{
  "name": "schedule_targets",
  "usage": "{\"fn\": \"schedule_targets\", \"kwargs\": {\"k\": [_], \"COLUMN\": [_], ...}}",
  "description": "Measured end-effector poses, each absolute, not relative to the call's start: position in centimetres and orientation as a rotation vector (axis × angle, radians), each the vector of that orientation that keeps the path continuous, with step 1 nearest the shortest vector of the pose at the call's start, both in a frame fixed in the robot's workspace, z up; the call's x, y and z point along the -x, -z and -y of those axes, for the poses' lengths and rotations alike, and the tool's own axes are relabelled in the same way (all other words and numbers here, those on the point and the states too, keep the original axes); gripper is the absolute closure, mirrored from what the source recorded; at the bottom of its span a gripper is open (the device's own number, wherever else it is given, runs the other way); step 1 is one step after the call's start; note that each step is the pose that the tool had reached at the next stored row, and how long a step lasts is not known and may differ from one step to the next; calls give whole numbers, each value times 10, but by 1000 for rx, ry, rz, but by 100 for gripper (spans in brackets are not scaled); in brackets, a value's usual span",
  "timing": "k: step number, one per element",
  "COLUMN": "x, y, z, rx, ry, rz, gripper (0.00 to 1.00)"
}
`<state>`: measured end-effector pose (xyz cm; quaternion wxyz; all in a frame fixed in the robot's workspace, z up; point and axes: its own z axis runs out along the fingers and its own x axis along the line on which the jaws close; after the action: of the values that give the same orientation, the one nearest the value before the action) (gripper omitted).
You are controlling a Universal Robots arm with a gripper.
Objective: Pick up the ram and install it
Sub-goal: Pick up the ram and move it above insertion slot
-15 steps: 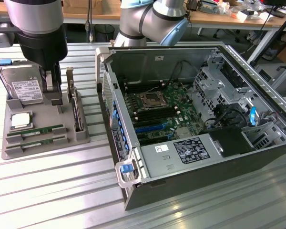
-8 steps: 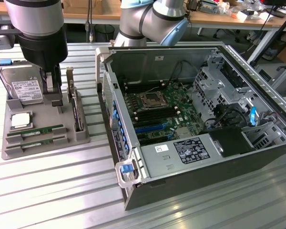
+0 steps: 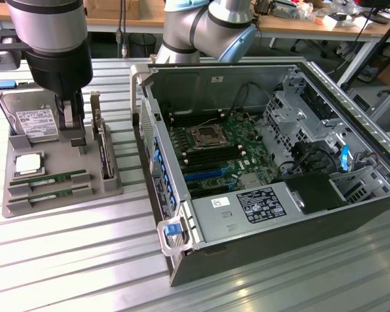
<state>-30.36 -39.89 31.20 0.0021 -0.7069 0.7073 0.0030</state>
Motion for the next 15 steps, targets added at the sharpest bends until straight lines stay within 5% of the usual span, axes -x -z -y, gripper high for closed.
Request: {"fn": "schedule_targets", "kwargs": {"k": [15], "x": [304], "y": [-306], "z": [399], "rx": [2218], "ry": [-9], "rz": [-2219], "gripper": [70]}}
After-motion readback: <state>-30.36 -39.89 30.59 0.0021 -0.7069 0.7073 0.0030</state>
